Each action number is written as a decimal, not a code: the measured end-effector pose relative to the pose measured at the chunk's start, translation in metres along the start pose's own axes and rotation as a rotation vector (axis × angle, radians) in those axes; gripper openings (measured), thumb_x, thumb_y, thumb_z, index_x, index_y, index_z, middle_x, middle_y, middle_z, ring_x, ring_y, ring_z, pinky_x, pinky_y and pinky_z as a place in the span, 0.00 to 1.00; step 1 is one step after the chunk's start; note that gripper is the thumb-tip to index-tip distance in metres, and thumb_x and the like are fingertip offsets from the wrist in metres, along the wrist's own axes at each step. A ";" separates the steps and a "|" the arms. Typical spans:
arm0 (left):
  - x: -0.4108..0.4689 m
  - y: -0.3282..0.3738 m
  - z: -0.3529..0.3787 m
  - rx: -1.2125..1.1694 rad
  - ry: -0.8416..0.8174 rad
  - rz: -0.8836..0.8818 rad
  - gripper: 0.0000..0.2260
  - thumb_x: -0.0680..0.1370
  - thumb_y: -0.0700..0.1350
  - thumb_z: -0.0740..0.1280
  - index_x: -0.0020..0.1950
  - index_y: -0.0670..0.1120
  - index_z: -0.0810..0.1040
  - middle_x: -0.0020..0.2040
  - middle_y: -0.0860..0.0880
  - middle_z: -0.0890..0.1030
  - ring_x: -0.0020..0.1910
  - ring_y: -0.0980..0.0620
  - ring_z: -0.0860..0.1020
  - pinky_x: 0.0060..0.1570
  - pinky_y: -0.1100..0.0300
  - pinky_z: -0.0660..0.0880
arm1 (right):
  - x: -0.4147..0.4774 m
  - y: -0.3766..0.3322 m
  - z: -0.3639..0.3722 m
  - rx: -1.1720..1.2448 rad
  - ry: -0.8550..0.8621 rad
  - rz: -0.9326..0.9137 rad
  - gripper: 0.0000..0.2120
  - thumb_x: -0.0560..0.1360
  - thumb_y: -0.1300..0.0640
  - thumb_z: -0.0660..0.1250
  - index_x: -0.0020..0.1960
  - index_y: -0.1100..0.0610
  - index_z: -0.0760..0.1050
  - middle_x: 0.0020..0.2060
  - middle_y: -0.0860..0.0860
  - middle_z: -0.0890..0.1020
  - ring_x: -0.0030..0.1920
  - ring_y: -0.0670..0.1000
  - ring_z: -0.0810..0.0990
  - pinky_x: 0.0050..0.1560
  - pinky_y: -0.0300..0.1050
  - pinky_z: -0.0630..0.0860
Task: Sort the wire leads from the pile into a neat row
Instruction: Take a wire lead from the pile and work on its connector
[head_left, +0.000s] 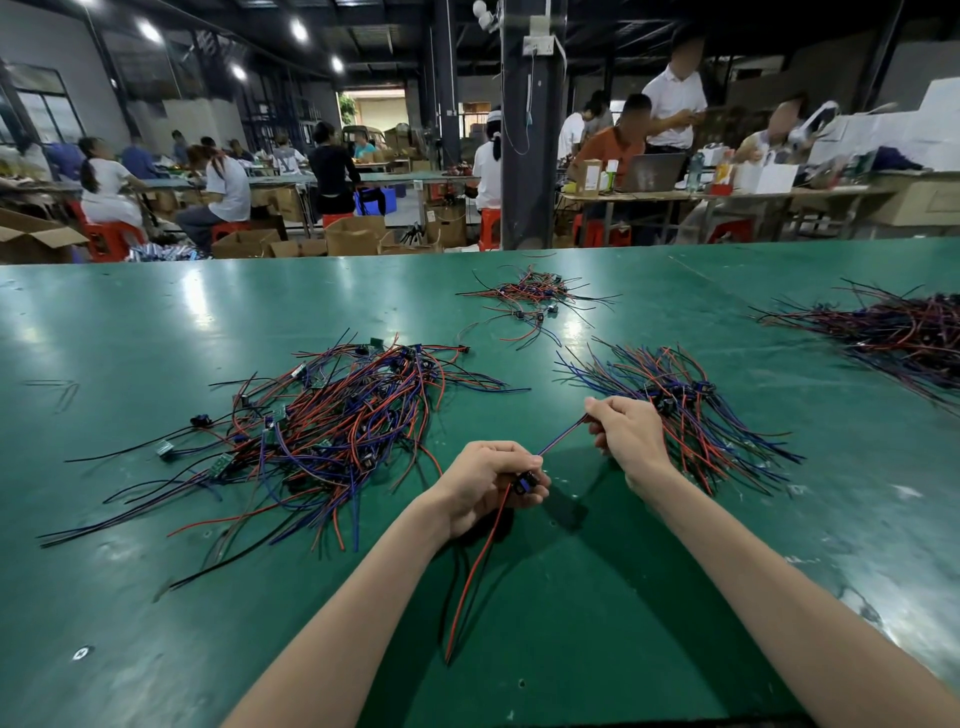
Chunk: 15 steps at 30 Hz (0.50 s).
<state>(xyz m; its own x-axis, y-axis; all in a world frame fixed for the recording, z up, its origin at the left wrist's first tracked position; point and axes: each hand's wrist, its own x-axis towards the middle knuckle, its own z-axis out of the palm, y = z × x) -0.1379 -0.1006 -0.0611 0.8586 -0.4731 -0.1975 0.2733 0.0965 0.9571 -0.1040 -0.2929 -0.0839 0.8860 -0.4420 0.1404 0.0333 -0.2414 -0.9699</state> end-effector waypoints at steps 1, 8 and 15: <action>0.000 0.000 0.000 0.002 -0.001 0.001 0.10 0.76 0.33 0.65 0.34 0.38 0.76 0.31 0.42 0.80 0.27 0.50 0.79 0.31 0.63 0.78 | 0.000 0.000 0.000 0.046 -0.005 0.026 0.14 0.77 0.58 0.66 0.32 0.60 0.76 0.26 0.51 0.76 0.21 0.43 0.70 0.23 0.35 0.67; 0.001 -0.001 -0.001 -0.001 -0.011 0.000 0.10 0.76 0.33 0.65 0.34 0.38 0.76 0.32 0.42 0.80 0.28 0.49 0.79 0.30 0.63 0.77 | -0.001 0.000 -0.002 0.141 -0.030 0.030 0.13 0.76 0.59 0.66 0.33 0.58 0.76 0.28 0.50 0.76 0.27 0.47 0.71 0.30 0.40 0.69; 0.000 -0.002 -0.002 -0.050 0.033 0.033 0.10 0.76 0.34 0.64 0.35 0.38 0.75 0.31 0.43 0.81 0.27 0.51 0.78 0.30 0.63 0.77 | -0.015 -0.013 -0.001 0.135 -0.209 -0.041 0.12 0.76 0.53 0.68 0.39 0.60 0.80 0.30 0.51 0.78 0.27 0.46 0.72 0.28 0.37 0.70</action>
<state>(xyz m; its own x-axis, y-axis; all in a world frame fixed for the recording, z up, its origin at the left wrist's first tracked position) -0.1375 -0.0995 -0.0630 0.8809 -0.4403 -0.1736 0.2652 0.1555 0.9516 -0.1183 -0.2840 -0.0738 0.9585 -0.2429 0.1495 0.1200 -0.1321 -0.9839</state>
